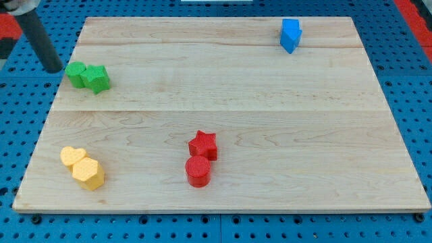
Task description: Move the green blocks close to red blocks
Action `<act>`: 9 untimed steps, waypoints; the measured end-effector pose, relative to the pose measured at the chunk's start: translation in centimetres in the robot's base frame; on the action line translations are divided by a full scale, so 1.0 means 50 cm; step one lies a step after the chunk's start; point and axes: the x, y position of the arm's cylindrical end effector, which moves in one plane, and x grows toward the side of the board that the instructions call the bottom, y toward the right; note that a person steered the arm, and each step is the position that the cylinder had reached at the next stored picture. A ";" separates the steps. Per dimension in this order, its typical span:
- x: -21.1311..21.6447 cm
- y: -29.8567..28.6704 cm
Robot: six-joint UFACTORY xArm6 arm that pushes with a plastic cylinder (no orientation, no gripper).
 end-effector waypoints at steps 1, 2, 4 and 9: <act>0.025 0.036; 0.067 0.091; 0.070 0.183; 0.129 0.421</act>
